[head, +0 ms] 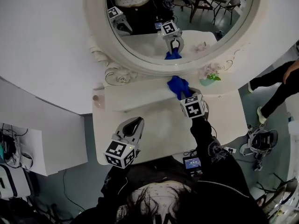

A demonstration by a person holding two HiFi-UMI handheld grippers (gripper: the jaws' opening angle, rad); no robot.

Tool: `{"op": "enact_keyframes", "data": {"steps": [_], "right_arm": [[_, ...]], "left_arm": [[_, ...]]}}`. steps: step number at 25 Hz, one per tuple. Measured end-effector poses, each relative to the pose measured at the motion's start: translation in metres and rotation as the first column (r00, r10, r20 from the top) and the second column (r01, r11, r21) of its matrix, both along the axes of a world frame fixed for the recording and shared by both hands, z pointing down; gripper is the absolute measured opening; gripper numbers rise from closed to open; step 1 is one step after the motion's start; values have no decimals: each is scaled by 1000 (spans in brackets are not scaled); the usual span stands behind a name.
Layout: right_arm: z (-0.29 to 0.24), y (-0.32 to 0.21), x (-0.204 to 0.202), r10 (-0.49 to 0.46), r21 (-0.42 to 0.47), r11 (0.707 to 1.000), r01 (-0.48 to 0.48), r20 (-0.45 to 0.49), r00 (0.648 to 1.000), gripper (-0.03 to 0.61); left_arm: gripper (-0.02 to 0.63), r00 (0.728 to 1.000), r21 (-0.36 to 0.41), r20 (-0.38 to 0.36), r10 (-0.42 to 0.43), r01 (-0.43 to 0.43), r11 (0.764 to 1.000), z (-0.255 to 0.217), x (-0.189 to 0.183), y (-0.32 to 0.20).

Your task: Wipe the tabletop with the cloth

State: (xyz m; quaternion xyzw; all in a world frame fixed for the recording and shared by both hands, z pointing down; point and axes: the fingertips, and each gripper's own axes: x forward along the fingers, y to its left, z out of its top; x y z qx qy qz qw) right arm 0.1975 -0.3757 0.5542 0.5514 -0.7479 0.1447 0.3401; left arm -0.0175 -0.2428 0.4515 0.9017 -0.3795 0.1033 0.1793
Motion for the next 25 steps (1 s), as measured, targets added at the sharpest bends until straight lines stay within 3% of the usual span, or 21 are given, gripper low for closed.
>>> {"op": "enact_keyframes", "data": {"steps": [10,16,21,25], "right_arm": [[1,6,60,25,15,1000,-25,-5,1000,84],[4,3,65,31,24,999,-31,1,1000,84],[-12,13,47,29,71,997,-28,-7,1000,84],[-36,34,6,9,81,997,-11,31,999,84]], "left_arm": [[3,999,15,10,-45,45,999,-3,28,16],[3,995,5,30,-99,99,995,1,15,29],[3,991,11,22,-132,132,991,-2,-10,35],[3,989,6,16,-147,147,989,0,-42,43]]}}
